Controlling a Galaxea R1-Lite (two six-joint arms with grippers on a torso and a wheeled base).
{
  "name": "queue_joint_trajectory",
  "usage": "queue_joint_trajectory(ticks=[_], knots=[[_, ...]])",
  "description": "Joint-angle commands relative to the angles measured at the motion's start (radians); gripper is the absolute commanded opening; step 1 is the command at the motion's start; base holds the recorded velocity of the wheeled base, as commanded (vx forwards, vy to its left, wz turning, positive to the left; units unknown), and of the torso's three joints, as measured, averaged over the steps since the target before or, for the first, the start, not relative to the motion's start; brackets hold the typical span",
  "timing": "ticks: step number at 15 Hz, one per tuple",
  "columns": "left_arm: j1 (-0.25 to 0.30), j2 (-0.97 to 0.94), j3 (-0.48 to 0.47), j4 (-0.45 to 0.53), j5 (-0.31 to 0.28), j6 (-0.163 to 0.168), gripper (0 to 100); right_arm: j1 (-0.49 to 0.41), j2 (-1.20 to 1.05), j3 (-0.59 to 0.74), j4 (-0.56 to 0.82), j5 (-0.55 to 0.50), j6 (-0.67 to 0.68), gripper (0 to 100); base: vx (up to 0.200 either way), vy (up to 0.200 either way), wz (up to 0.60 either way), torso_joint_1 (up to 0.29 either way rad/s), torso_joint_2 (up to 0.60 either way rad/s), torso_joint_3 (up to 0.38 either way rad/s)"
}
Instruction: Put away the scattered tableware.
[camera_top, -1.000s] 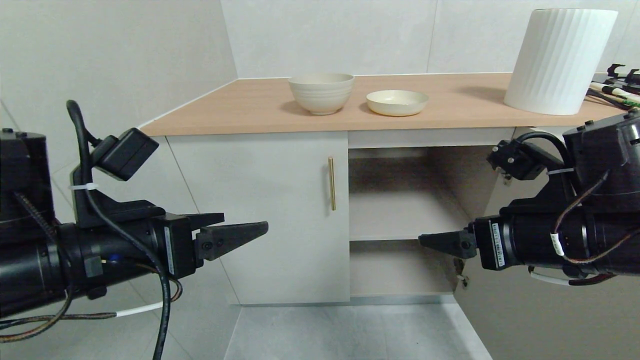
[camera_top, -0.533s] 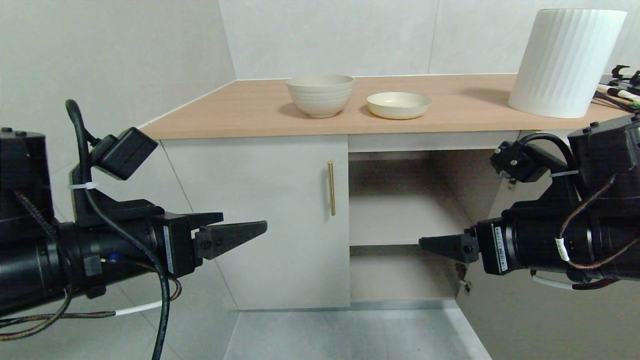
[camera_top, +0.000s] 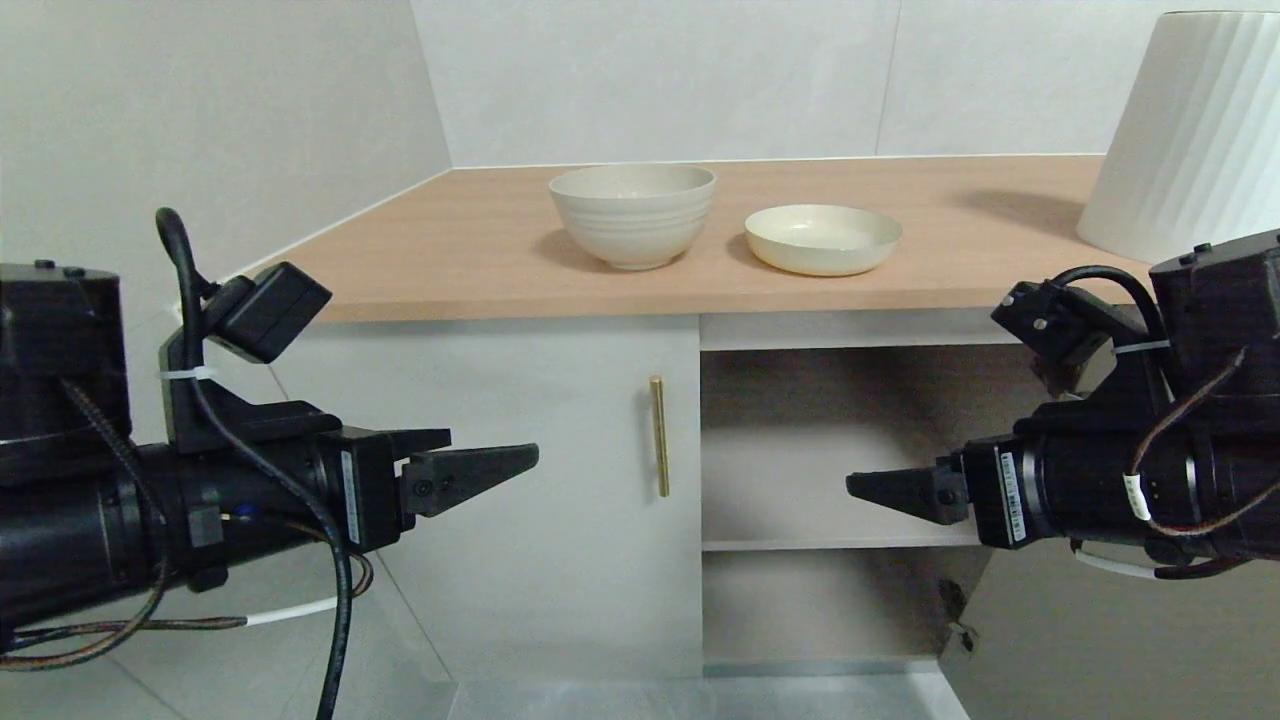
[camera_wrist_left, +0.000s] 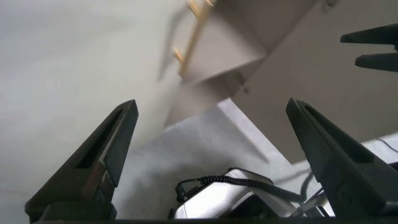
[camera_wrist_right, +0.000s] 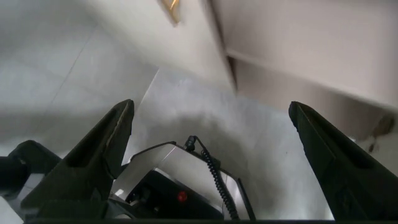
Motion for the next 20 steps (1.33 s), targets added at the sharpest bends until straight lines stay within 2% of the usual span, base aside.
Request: queue_joint_trajectory(ticks=[1, 2, 14, 20], knots=[[0.0, 0.003, 0.0, -0.001, 0.0, 0.0, 100, 0.0, -0.009, 0.02, 0.001, 0.01, -0.002, 100, 0.2, 0.0, 0.0, 0.002, 0.0, 0.012], [-0.001, 0.0, 0.002, -0.001, 0.0, 0.0, 100, 0.0, -0.01, 0.026, 0.001, 0.022, -0.002, 100, 0.2, 0.0, 0.0, 0.002, -0.01, 0.002], [-0.003, 0.011, 0.003, -0.002, -0.002, 0.0, 100, -0.015, -0.001, 0.059, -0.101, 0.016, -0.008, 100, 0.0, 0.0, 0.0, 0.0, 0.0, 0.0], [-0.003, 0.011, 0.002, -0.004, -0.002, 0.0, 100, -0.015, -0.003, 0.059, -0.101, 0.016, -0.008, 100, 0.0, 0.0, 0.0, 0.093, -0.32, -0.273]])
